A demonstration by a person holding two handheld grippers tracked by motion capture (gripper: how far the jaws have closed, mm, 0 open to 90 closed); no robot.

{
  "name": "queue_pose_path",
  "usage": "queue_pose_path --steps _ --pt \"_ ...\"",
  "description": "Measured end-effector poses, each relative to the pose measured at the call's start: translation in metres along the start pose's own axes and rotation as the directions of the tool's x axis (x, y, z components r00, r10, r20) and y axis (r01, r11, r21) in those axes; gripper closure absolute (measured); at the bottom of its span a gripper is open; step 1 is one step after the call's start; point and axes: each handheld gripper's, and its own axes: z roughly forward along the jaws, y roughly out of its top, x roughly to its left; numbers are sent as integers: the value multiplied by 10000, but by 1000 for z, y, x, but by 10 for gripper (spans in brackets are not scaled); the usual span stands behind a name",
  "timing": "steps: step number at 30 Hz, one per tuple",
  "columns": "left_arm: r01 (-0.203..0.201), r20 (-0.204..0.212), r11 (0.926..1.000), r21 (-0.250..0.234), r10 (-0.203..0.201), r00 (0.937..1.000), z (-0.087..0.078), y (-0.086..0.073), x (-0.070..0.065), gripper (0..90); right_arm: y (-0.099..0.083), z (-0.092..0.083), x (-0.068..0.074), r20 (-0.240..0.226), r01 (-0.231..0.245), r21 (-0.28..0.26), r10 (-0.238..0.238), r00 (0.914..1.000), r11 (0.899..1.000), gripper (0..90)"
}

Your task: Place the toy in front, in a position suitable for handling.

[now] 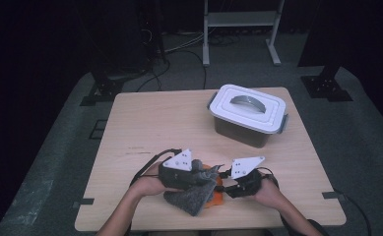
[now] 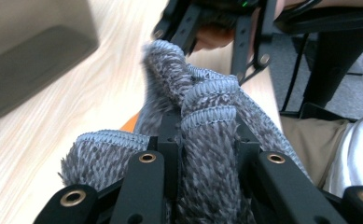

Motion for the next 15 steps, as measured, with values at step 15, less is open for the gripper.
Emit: queue_pose_path --steps 15 --pt "1036 -750 9940 -346 -1059 9915 -30 -28 16 707 4 -9 0 411 406 59 -408 9983 9992 598"
